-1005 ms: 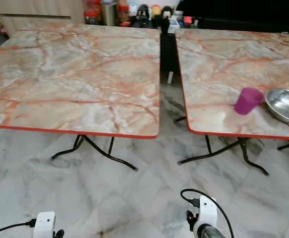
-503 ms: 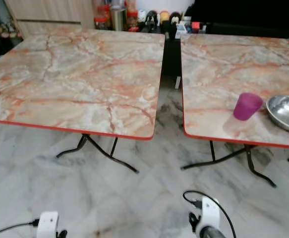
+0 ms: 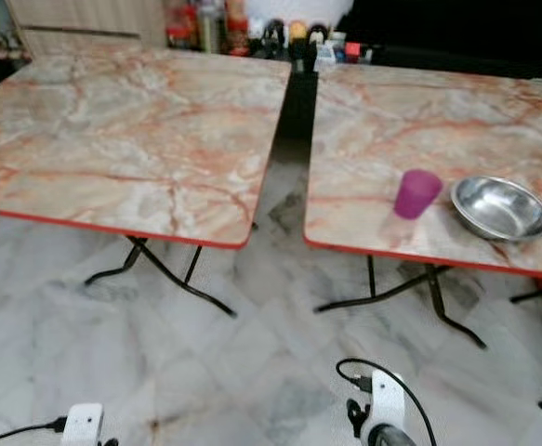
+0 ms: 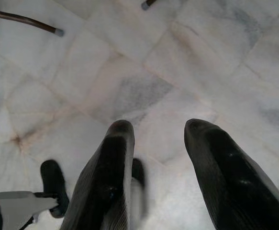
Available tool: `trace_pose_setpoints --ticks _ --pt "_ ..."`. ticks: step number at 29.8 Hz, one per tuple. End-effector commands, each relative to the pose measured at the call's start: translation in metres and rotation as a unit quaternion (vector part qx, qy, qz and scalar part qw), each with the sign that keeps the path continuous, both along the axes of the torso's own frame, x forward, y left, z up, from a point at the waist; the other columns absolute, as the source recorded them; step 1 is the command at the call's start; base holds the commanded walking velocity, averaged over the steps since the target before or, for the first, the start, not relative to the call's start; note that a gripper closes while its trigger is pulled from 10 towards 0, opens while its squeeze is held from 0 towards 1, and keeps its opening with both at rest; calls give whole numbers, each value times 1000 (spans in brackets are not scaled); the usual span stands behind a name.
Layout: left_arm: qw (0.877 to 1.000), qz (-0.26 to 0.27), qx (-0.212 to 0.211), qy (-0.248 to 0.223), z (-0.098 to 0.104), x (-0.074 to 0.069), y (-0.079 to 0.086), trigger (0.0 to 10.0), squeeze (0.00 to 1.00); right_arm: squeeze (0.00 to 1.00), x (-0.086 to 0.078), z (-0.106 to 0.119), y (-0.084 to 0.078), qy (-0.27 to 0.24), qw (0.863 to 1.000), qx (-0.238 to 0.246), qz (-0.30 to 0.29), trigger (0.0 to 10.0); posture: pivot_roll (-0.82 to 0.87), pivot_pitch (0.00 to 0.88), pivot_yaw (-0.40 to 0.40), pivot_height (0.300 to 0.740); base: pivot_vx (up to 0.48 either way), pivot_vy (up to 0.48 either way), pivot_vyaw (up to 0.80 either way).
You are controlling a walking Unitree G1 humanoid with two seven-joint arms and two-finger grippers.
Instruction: Setting the table
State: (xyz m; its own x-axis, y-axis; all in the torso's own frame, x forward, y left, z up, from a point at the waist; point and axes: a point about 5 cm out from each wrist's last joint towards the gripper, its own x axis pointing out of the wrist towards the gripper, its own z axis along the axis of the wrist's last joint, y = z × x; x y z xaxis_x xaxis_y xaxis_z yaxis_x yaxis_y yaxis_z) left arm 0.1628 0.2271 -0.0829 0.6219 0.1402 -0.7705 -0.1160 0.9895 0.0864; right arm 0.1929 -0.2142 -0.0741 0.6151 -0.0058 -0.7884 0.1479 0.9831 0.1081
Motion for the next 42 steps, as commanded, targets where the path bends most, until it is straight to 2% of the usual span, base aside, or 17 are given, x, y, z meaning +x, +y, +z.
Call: trace_pose_setpoints --ticks 1,21,28,37,42 --pt "1000 -9 -3 8 -2 -2 -6 10000 0 0 -6 -2 -6 8 1000 -8 -3 10000 -4 87 -46 740 0 -270 0" --pt "1000 -1 -3 4 -2 0 -6 10000 0 0 -4 0 -7 6 1000 -9 -7 10000 -6 117 -51 740 0 -269 0" --pt "1000 9 -16 -10 -1 1 -7 10000 0 0 -3 0 -7 4 1000 -8 -9 10000 -5 120 -51 740 0 0 0" --pt "1000 17 -16 -5 -1 0 -6 10000 0 0 -3 -1 -6 5 1000 -6 -13 10000 -5 120 -49 740 0 0 0" --pt "1000 17 -15 -4 -2 0 -6 10000 0 0 -3 -1 -6 7 1000 -7 -9 10000 -4 121 -49 740 146 0 -560"
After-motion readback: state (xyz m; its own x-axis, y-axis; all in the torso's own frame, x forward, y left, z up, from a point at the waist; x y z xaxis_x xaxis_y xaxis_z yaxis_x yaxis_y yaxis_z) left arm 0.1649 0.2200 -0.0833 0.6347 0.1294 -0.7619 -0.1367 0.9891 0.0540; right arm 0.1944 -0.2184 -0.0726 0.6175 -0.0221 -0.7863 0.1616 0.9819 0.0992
